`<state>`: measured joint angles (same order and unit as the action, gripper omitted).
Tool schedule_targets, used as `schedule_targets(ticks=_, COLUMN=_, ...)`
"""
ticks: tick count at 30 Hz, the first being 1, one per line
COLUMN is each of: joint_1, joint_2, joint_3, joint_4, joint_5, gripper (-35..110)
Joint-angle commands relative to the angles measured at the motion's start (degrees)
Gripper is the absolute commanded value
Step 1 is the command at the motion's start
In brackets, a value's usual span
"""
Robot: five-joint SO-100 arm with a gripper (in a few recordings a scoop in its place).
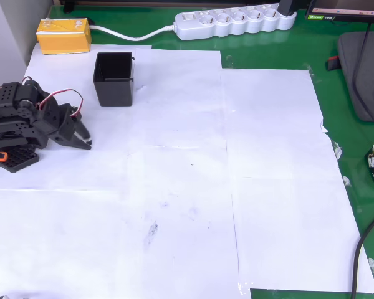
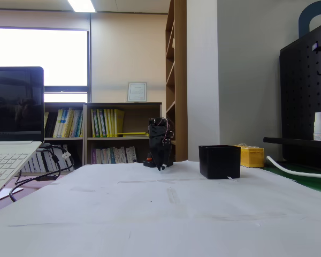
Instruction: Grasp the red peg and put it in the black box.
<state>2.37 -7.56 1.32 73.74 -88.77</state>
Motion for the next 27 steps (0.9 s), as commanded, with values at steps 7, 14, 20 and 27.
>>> schedule_targets(ticks=7, joint_1=-1.2, joint_2=-5.8, joint_3=-4.7, joint_4=7.1, joint_5=-1.2, gripper=0)
schedule_targets(ticks=14, joint_1=-2.9, joint_2=-5.8, joint_3=-4.7, joint_4=7.7, joint_5=1.7, gripper=0)
schedule_targets(ticks=20, joint_1=-2.9, joint_2=-5.8, joint_3=-4.7, joint_4=7.7, joint_5=1.7, gripper=0)
schedule_targets(ticks=27, joint_1=-2.9, joint_2=-5.8, joint_3=-4.7, joint_4=7.7, joint_5=1.7, gripper=0)
